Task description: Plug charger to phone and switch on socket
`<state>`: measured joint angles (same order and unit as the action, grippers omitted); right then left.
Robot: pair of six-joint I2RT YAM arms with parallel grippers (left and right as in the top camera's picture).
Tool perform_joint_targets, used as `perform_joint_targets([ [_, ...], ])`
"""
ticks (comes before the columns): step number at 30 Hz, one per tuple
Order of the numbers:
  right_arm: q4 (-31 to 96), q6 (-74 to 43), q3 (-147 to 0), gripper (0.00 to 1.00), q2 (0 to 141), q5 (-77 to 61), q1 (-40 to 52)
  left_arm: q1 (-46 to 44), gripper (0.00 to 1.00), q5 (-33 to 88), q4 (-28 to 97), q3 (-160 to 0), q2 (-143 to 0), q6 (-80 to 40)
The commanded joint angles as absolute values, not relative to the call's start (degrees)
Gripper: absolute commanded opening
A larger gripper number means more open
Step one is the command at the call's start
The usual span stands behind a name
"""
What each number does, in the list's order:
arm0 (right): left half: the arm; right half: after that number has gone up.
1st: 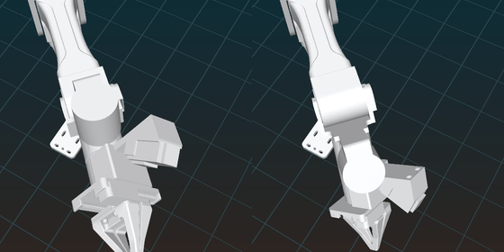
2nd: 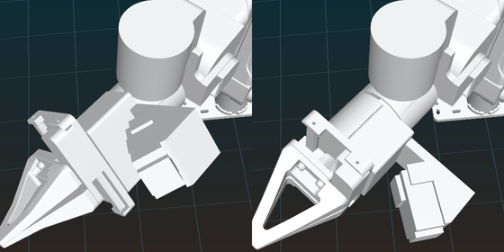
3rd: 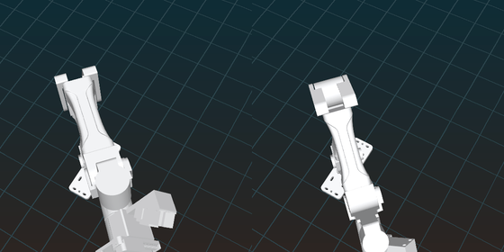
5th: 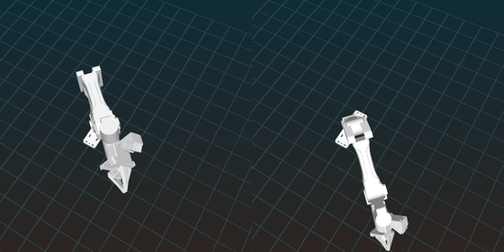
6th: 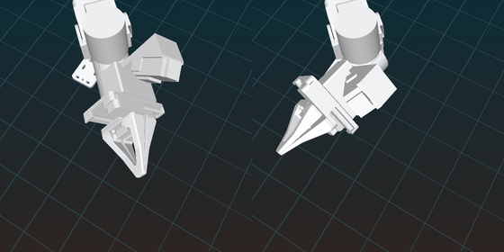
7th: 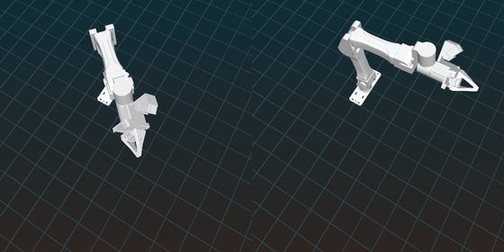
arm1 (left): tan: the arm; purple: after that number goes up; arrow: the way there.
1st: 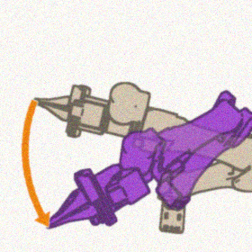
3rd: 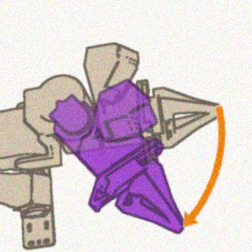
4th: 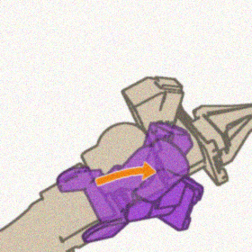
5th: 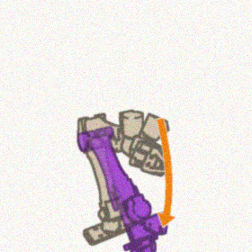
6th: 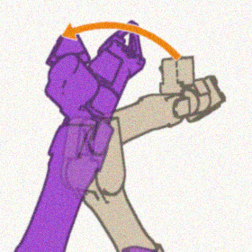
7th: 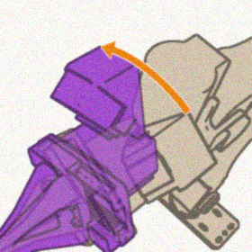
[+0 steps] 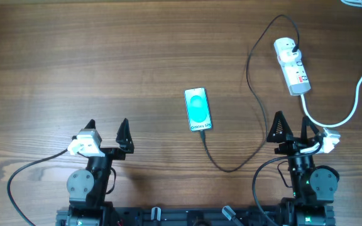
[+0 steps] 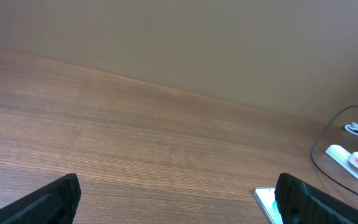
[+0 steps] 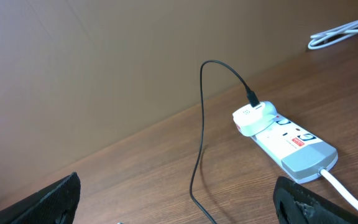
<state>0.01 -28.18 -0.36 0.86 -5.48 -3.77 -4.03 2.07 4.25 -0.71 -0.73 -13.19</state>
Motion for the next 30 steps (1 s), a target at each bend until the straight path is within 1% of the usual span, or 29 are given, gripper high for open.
perform_joint_targets([
  [1,-0.2,-27.4,-0.3,1.0,0.3,-4.5,-3.6,-4.2,1.0,3.2,4.2,-0.3,-0.2,-13.9],
  [23,-0.2,-27.4,-0.3,1.0,0.5,-4.5,-3.6,-4.2,1.0,3.2,4.2,-0.3,-0.2,-13.9],
  [24,-0.2,-27.4,-0.3,1.0,0.5,-4.5,-3.6,-4.2,1.0,1.5,4.3,-0.3,-0.2,-12.2],
  [30,-0.2,-27.4,-0.3,1.0,0.5,-4.5,-3.6,-3.5,1.0,3.2,4.3,-0.3,-0.2,-0.4],
])
